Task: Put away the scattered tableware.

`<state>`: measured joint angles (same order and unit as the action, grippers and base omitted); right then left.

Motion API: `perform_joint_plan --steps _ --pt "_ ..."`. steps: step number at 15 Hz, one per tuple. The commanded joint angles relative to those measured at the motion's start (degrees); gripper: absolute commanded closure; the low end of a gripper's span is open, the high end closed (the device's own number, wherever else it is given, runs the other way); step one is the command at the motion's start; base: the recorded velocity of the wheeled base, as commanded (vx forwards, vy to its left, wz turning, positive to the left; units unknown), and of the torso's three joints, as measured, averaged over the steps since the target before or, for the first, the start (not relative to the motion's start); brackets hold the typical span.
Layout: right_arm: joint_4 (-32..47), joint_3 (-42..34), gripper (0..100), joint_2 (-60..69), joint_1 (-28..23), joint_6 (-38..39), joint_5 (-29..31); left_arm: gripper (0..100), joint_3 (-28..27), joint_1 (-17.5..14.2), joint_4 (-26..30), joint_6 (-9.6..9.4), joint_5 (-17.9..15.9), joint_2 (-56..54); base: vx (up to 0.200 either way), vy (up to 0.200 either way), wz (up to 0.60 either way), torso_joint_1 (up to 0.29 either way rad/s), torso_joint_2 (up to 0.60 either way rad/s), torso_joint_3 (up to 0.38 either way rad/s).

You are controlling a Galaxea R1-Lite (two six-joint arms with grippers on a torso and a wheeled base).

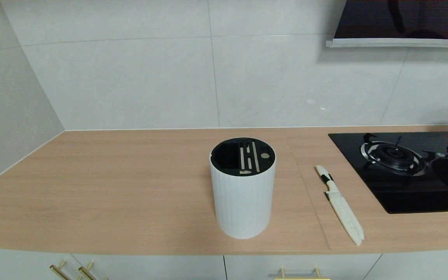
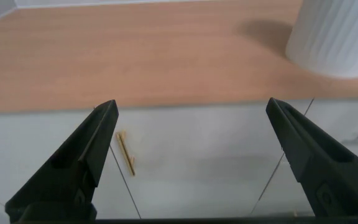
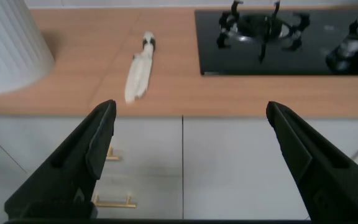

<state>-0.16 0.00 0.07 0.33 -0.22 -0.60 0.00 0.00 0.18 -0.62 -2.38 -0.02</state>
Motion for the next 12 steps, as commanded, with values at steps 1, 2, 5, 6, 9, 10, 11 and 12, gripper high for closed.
perform_joint_plan --steps 1,2,5,6,9,10,11,12 --pt "0.0 0.0 0 -0.1 0.0 0.0 0.0 0 0.0 0.0 0.0 0.01 0.0 0.0 0.000 0.000 0.00 0.266 -0.57 -0.300" --pt "0.0 0.0 0 -0.1 0.0 0.0 0.0 0 0.0 0.0 0.0 -0.08 0.0 0.0 0.000 0.000 0.00 0.271 -0.59 -0.320" --pt "0.0 0.0 0 -0.1 0.0 0.0 0.0 0 0.0 0.0 0.0 0.01 0.0 0.0 0.000 0.000 0.00 0.277 -0.59 -0.318" --pt "0.0 0.0 0 -0.1 0.0 0.0 0.0 0 0.0 0.0 0.0 0.01 0.0 0.0 0.000 0.000 0.00 0.242 -0.48 -0.261" --pt "0.0 0.0 0 -0.1 0.0 0.0 0.0 0 0.0 0.0 0.1 0.01 0.0 0.0 0.000 0.000 0.00 0.204 -0.40 -0.211" --pt "0.0 0.0 0 -0.1 0.0 0.0 0.0 0 0.0 0.0 0.0 0.01 0.0 0.0 0.000 0.000 0.00 0.154 -0.35 -0.159" --pt "0.0 0.0 0 -0.1 0.0 0.0 0.0 0 0.0 0.0 0.0 0.01 0.0 0.0 0.000 0.000 0.00 0.051 -0.10 -0.056" --pt "0.0 0.0 0 -0.1 0.0 0.0 0.0 0 0.0 0.0 0.0 0.01 0.0 0.0 0.000 0.000 0.00 0.000 0.00 0.000"
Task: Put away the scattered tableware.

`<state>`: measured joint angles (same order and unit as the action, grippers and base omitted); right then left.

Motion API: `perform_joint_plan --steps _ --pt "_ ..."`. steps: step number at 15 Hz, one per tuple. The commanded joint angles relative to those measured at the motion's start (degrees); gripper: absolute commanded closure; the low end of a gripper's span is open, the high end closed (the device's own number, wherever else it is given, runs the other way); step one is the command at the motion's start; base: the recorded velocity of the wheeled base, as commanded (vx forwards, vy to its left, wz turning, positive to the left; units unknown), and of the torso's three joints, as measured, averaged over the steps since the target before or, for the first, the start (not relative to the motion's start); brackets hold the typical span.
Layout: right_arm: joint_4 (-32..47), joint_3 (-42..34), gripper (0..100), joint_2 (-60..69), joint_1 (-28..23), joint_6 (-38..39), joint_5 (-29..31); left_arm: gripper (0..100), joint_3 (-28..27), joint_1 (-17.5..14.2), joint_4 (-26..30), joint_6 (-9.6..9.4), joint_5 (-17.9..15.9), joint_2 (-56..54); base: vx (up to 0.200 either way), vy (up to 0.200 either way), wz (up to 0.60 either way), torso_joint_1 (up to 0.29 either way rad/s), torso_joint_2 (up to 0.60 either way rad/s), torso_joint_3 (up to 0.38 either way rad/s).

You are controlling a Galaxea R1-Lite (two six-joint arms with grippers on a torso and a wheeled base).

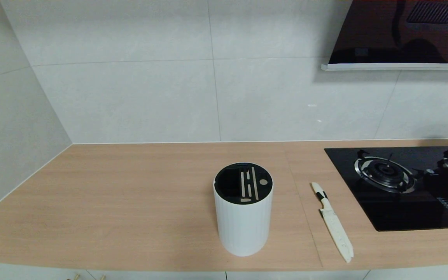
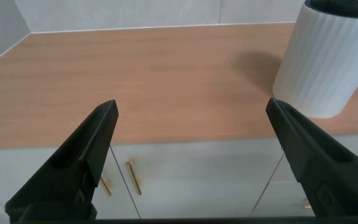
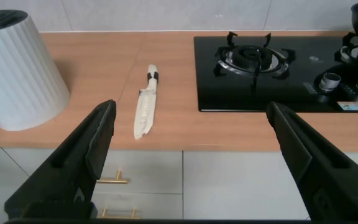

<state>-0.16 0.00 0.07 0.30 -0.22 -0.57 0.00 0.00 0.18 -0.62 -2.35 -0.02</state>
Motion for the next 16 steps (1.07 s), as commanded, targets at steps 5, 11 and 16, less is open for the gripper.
perform_joint_plan --steps 5,11,16 --pt "0.0 0.0 0 -0.1 0.0 -0.1 0.0 0 0.0 0.0 0.0 0.01 0.0 0.0 0.000 0.000 0.00 0.000 0.00 0.000" --pt "-0.1 0.0 0 -0.1 0.0 -0.7 0.0 0 0.0 0.0 0.0 -0.08 0.0 0.0 0.000 0.000 0.00 0.000 0.00 0.000" --pt "2.3 12.1 0 -10.4 0.7 0.6 -4.7 0 0.0 0.0 0.0 0.01 0.0 0.0 0.000 0.000 0.00 0.000 0.00 0.000"
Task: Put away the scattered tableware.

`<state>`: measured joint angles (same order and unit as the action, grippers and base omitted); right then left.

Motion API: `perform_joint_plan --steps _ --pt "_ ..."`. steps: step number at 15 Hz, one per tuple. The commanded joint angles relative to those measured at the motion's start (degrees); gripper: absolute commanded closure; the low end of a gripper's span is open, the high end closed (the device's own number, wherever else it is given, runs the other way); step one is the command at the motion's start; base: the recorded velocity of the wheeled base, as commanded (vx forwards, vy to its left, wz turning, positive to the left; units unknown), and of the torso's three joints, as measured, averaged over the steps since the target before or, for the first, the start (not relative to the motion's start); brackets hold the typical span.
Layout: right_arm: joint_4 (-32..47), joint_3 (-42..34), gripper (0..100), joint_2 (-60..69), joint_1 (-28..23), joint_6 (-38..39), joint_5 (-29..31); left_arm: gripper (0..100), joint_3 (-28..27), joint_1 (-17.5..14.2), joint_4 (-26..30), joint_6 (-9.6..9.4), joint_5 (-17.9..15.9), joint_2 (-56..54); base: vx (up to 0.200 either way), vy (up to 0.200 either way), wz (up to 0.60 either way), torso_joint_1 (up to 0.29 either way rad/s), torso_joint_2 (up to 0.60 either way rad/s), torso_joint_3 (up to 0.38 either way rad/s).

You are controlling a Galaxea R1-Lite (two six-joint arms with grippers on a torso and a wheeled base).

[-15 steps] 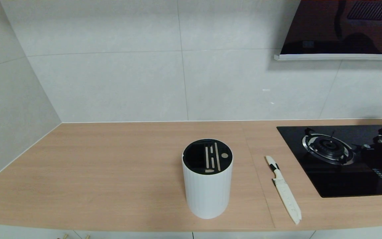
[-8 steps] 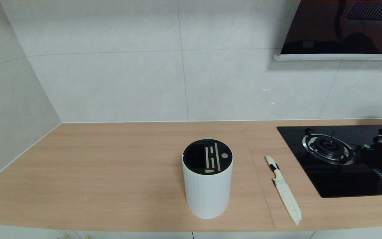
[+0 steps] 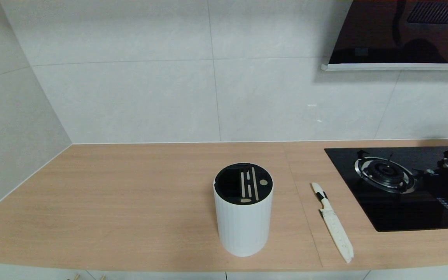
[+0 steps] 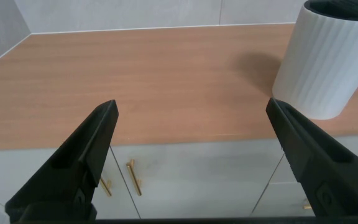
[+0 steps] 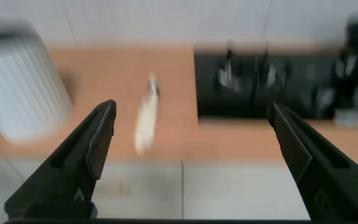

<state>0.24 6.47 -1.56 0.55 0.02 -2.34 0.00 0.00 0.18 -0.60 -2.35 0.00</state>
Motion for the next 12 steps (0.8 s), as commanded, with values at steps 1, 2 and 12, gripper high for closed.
perform_joint_plan --steps 1,2,12 --pt "1.8 6.8 0 -14.3 0.7 0.2 -4.8 0 0.0 0.0 0.0 -0.02 0.0 0.0 0.000 0.000 0.00 0.000 0.00 0.000" --pt "1.7 8.3 0 -19.3 0.7 -0.1 -5.5 0 0.0 0.0 0.1 -0.02 0.0 0.0 0.000 0.000 0.00 0.000 0.00 0.000" --pt "-16.5 14.4 0 -65.1 15.4 0.2 -2.7 0 0.0 0.0 0.0 -0.02 0.0 0.0 0.000 0.000 0.00 0.000 0.00 0.000"
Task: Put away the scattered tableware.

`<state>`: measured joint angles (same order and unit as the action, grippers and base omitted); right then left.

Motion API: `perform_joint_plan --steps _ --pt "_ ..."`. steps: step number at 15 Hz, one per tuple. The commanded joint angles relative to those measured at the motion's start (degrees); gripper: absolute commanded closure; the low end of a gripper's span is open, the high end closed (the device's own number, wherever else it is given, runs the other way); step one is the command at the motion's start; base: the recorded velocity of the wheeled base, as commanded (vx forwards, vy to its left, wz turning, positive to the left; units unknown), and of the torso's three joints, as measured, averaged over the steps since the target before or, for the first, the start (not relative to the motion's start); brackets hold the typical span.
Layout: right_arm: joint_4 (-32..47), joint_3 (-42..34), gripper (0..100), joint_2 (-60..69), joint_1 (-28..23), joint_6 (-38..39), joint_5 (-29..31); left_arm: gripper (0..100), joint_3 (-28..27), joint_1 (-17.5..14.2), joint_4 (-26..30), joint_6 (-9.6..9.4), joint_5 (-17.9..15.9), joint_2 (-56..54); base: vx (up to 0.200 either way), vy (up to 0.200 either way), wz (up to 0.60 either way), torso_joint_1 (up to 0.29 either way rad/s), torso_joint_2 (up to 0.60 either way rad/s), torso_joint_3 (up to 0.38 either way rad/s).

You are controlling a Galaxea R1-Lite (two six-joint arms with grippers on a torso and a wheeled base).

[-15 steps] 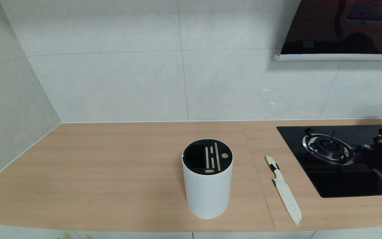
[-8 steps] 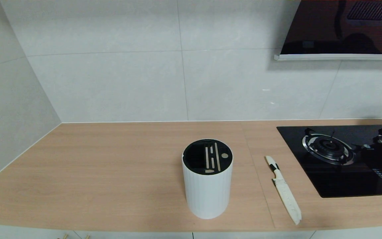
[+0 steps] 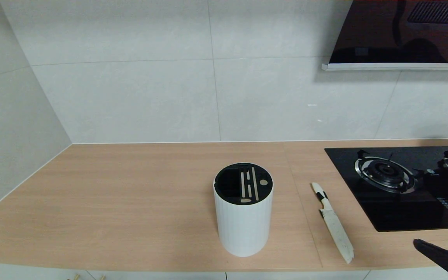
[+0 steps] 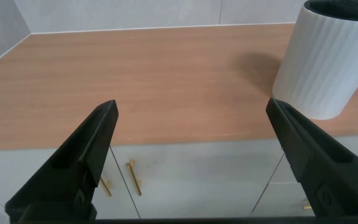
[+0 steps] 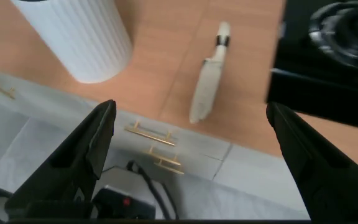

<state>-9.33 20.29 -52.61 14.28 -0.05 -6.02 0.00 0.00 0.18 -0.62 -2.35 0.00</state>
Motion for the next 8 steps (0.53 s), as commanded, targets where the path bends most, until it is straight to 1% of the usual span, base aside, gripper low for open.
perform_joint_plan --steps 1,3,4,5,6,8 --pt "-9.7 0.6 0 -17.6 1.8 0.2 2.0 0 0.0 0.0 0.0 -0.08 0.0 0.0 0.000 0.000 0.00 0.000 0.00 0.000" --pt "-12.2 3.4 0 -26.9 1.9 0.2 3.6 0 0.0 0.0 0.0 0.01 0.0 0.0 0.000 0.000 0.00 0.000 0.00 0.000" --pt "-12.6 5.0 0 -30.5 1.9 0.2 3.6 0 0.0 0.0 0.0 0.01 0.0 0.0 0.000 0.000 0.00 0.000 0.00 0.000" --pt "-12.6 5.1 0 -30.8 1.9 0.2 3.6 0 0.0 0.0 0.0 0.01 0.0 0.0 0.000 0.000 0.00 0.000 0.00 0.000" --pt "-14.9 7.6 0 -36.8 2.0 0.2 3.6 0 0.0 0.0 0.0 0.01 0.0 0.0 0.000 0.000 0.00 0.000 0.00 0.000" --pt "-19.0 10.1 0 -43.8 2.7 0.1 4.4 0 0.0 0.0 0.0 0.01 0.0 0.0 0.000 0.000 0.00 0.000 0.00 0.000"
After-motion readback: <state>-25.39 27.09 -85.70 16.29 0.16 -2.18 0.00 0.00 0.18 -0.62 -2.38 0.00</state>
